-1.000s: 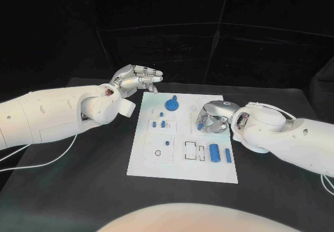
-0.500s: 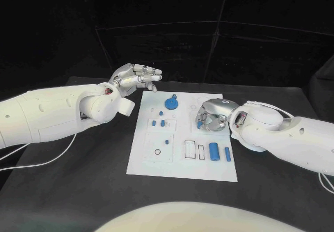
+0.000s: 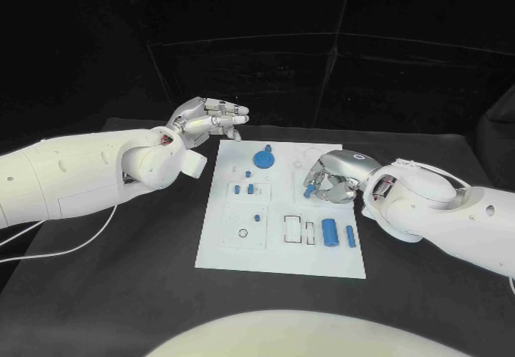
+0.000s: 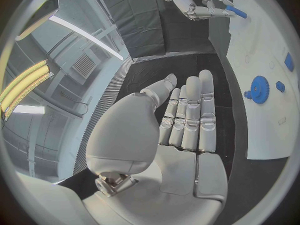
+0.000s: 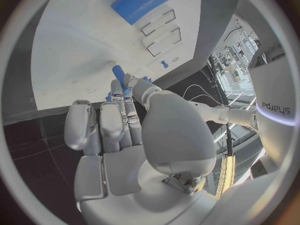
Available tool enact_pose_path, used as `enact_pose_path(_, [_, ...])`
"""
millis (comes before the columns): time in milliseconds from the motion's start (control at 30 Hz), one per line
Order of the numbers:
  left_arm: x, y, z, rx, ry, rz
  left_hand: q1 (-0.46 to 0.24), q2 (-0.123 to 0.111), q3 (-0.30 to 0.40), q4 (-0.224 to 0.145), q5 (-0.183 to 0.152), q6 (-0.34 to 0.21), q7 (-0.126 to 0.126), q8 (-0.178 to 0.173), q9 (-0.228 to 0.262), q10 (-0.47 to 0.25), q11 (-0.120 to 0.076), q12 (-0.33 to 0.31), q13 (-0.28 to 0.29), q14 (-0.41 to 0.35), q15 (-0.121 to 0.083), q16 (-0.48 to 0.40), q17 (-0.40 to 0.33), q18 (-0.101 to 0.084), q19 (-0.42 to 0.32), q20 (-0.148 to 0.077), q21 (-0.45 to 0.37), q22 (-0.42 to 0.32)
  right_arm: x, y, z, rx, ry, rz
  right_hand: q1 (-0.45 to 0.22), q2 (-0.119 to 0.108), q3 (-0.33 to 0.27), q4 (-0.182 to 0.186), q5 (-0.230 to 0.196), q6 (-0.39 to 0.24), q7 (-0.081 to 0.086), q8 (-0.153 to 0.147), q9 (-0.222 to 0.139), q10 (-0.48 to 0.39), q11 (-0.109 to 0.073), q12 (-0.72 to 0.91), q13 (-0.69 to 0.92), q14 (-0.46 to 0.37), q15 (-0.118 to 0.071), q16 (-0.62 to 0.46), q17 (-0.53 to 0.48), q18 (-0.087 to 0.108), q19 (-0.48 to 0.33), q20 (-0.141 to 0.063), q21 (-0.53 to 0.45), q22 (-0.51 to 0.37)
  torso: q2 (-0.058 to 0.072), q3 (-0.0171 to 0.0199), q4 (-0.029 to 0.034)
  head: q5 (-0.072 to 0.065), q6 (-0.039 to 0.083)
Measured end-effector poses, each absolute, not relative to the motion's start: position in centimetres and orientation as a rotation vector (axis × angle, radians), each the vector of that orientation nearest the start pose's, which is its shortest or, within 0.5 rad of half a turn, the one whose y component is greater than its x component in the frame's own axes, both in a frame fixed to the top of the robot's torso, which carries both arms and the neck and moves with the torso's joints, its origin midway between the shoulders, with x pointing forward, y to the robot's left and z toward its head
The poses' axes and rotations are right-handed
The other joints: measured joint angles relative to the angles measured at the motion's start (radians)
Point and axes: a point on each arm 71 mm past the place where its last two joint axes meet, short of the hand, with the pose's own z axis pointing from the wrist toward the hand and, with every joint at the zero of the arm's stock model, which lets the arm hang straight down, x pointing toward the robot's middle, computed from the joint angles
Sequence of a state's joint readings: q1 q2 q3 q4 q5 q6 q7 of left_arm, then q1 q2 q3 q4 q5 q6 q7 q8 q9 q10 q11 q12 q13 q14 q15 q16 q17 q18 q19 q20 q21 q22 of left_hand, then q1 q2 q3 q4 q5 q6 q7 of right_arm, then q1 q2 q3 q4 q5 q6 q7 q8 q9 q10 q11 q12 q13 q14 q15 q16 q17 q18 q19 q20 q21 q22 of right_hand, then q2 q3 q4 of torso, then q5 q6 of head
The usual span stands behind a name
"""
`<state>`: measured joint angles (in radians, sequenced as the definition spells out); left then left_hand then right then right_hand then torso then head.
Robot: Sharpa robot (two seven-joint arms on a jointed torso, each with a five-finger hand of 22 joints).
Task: Assemble the parts on the task board
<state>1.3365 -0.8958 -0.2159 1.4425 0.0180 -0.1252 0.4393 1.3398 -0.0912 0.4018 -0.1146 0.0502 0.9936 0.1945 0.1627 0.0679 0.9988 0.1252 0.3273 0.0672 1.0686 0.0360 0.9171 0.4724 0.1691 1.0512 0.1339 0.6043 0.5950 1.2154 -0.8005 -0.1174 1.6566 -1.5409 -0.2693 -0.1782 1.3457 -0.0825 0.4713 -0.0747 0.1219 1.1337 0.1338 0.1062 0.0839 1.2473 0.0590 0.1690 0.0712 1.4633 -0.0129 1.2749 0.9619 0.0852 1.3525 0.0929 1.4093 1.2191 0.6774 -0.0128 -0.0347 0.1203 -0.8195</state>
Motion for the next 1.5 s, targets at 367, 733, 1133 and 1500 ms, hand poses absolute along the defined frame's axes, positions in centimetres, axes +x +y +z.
enact_pose_path(367, [50.2, 25.5, -17.5, -1.025, 1.482, -1.562, 0.0, 0.0, 0.0, 0.0, 0.0, 0.0, 0.0, 0.0, 0.0, 0.0, 0.0, 0.0, 0.0, 0.0, 0.0, 0.0, 0.0, 0.0, 0.0, 0.0, 0.0, 0.0, 43.2, -11.5, -17.5, -0.27, 1.671, 0.868, 0.0, 0.0, 0.0, 0.0, 0.0, -0.001, -0.001, -0.003, -0.004, 0.0, 0.0, -0.007, -0.001, 0.0, 0.0, 0.0, -0.001, 0.0, 0.002, -0.002, 0.004, 0.003, 0.0, -0.0002, 0.001, 0.003, 0.006])
enact_pose_path(733, [50.4, 25.2, -17.6, -1.022, 1.486, -1.565, 0.0, 0.0, 0.0, 0.0, 0.0, 0.0, 0.0, 0.0, 0.0, 0.0, 0.0, 0.0, 0.0, 0.0, 0.0, 0.0, 0.0, 0.0, 0.0, 0.0, 0.0, 0.0, 40.4, -3.9, -18.8, -0.347, 1.679, 1.078, 0.0, 0.0, 0.0, 0.0, 0.005, 0.001, 0.002, -0.008, -0.003, 0.0, 0.0, -0.011, -0.001, 0.0, 0.0, 0.0, -0.002, 0.0, 0.002, -0.002, 0.004, 0.003, 0.002, -0.0003, 0.002, 0.017, 0.002])
enact_pose_path(1133, [50.5, 24.9, -17.6, -1.019, 1.489, -1.569, 0.0, 0.0, 0.0, 0.0, 0.0, 0.0, 0.0, 0.0, 0.0, 0.0, 0.0, 0.0, 0.0, 0.0, 0.0, 0.0, 0.0, 0.0, 0.0, 0.0, 0.0, 0.0, 38.8, -1.8, -22.0, -0.423, 1.765, 1.125, -0.005, -0.006, 0.003, 0.003, 0.009, -0.001, 0.003, -0.012, -0.004, 0.0, 0.0, -0.02, -0.003, 0.0, 0.0, 0.0, -0.002, 0.0, 0.002, -0.002, 0.004, 0.003, 0.002, 0.0001, 0.0008, 0.052, -0.011])
enact_pose_path(1500, [50.4, 24.8, -17.6, -1.018, 1.49, -1.571, 0.0, 0.0, 0.0, 0.0, 0.0, 0.0, 0.0, 0.0, 0.0, 0.0, 0.0, 0.0, 0.0, 0.0, 0.0, 0.0, 0.0, 0.0, 0.0, 0.0, 0.0, 0.0, 39.2, -1.6, -22.9, -0.463, 1.792, 1.102, -0.005, -0.006, 0.003, 0.003, 0.009, -0.001, 0.003, -0.017, -0.005, 0.0, 0.0, -0.02, -0.003, 0.0, 0.0, 0.0, -0.002, 0.0, 0.002, -0.002, 0.004, 0.003, 0.002, 0.0001, 0.0005, 0.051, -0.019])
